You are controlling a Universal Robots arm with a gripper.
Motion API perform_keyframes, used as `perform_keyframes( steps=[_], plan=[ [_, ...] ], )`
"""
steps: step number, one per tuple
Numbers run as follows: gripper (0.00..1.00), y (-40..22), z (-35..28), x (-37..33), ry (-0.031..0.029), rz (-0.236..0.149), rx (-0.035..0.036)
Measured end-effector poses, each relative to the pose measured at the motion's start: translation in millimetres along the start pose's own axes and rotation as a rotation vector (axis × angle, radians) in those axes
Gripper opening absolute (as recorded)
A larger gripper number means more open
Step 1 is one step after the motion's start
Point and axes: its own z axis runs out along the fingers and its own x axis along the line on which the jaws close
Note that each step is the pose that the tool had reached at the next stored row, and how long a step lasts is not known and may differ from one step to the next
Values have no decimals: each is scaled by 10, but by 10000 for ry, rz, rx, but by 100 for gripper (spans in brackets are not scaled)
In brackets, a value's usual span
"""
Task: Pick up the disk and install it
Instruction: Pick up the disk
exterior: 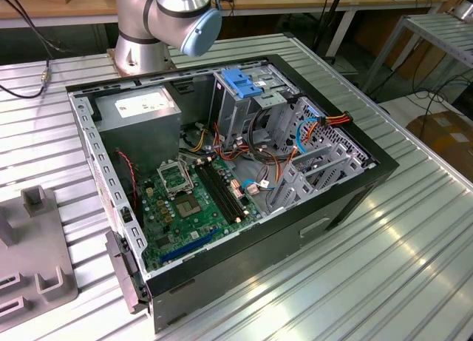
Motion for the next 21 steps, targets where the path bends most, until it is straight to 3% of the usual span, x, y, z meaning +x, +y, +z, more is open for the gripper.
perform_keyframes(
  steps=[5,8,10,11,14,18,21],
  plan=[
    [60,-18,177,2,-1,1,1],
    [60,-19,241,4,-1,-3,1],
    [60,-20,281,4,1,-117,-2],
    [60,-20,319,4,5,-369,-8],
    [60,-15,371,-9,9,-654,-9],
    [60,6,445,-59,8,-675,-7],
    [60,31,490,-57,10,-684,-3]
  ],
)
